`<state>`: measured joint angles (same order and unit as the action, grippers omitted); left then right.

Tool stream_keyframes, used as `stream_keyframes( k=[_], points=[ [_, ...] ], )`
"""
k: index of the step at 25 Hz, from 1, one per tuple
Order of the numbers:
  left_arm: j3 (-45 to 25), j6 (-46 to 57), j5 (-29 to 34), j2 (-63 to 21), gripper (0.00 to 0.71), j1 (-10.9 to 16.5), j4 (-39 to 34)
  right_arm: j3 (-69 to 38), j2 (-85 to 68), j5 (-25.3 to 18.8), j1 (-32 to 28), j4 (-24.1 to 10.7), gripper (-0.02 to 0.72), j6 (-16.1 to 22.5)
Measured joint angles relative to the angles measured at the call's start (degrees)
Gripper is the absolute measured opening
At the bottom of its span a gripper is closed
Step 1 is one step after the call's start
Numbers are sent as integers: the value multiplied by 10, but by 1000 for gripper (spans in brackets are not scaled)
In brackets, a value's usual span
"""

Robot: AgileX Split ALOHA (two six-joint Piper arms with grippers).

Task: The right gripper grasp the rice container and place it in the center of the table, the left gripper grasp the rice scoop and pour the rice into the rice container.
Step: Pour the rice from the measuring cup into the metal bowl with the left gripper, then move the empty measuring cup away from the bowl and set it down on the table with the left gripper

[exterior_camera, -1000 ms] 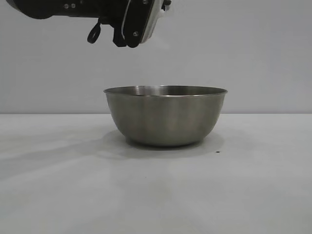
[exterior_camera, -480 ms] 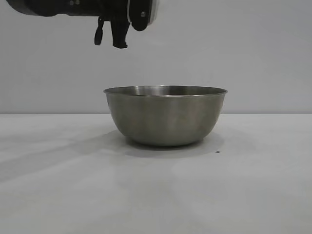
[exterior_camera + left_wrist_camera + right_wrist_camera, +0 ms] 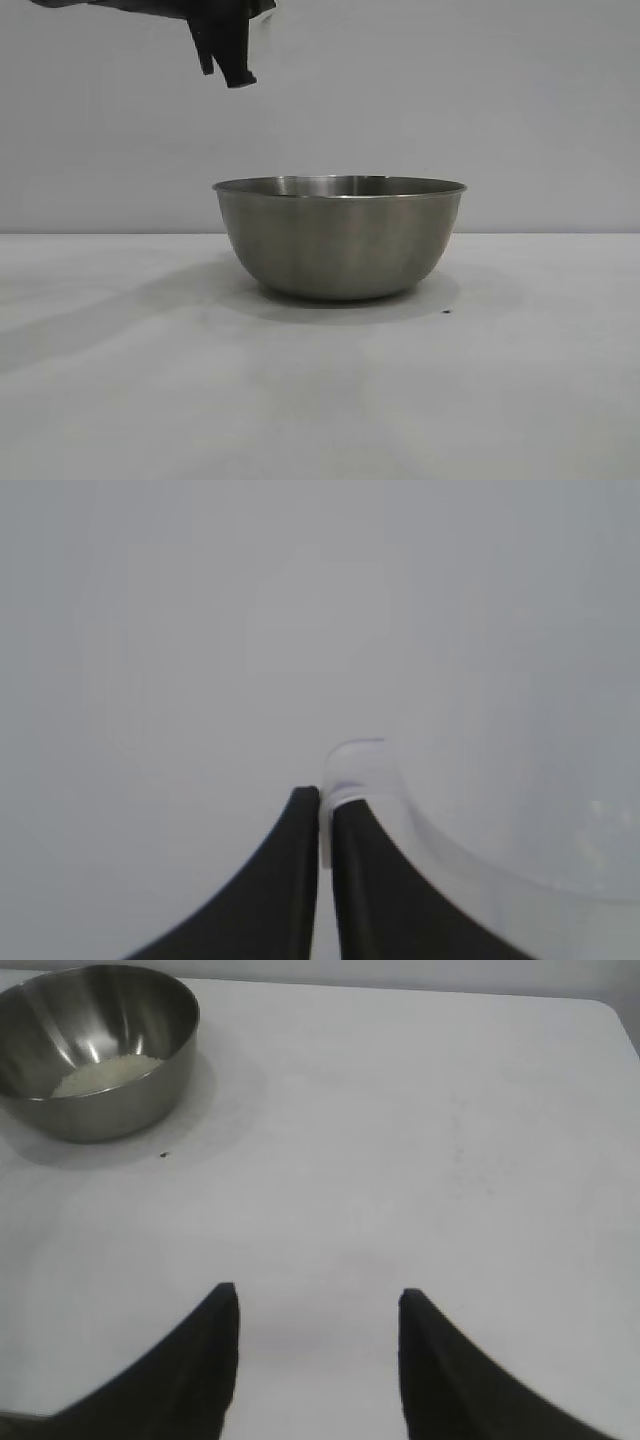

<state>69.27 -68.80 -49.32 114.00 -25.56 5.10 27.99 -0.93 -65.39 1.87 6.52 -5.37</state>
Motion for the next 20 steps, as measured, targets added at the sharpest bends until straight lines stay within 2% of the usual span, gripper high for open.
stream_keyframes(
  k=[6,15,20],
  points=[
    [0,101,27,-10,0,0,60,0,0,0,0,0,315,0],
    [0,182,89,-35,0,0,194,0,0,0,0,0,315,0],
    [-1,193,130,-52,0,0,259,0,0,0,0,0,315,0]
  ],
)
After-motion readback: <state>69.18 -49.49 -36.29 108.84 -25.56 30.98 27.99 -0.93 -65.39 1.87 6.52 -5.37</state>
